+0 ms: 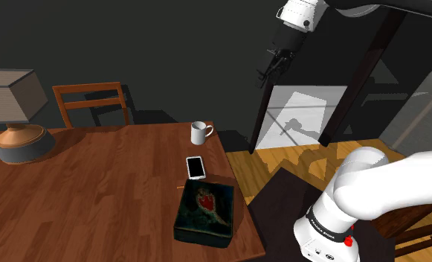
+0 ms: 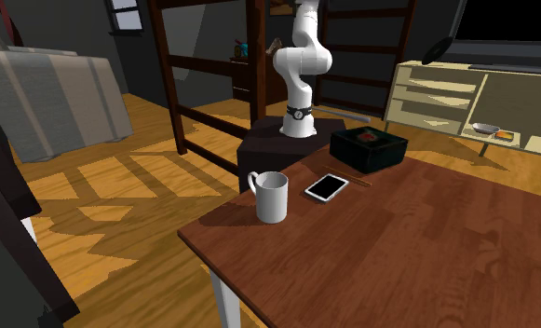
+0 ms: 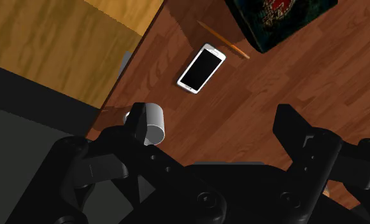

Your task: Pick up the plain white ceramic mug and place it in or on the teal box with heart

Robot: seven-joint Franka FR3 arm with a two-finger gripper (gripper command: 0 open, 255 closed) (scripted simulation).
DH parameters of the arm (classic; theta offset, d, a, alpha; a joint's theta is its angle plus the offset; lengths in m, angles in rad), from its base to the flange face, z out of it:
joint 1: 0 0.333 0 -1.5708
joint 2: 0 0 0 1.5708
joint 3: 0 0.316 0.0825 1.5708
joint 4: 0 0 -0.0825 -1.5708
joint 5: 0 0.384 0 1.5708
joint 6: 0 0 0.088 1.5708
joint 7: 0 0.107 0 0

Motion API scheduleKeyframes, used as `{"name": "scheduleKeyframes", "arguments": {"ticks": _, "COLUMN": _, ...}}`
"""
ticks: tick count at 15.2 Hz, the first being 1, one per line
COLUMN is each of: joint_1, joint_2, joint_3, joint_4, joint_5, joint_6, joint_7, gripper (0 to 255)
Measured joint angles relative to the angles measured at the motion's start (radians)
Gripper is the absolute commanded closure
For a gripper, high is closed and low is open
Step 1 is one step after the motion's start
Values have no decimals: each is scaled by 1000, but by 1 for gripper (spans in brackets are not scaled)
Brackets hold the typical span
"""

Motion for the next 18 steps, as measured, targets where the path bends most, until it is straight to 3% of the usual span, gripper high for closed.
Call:
{"name": "scheduleKeyframes", "arguments": {"ticks": 6, "joint_1": -10, "joint_2": 136, "joint_3": 24, "joint_4": 15, "joint_5": 0, "joint_6": 86, "joint_7": 33, "gripper": 0}}
{"name": "scheduleKeyframes", "arguments": {"ticks": 18, "joint_1": -39, "joint_2": 582, "joint_3": 68, "joint_4": 168, "joint_5": -31, "joint_6": 273, "joint_7": 139, "gripper": 0}}
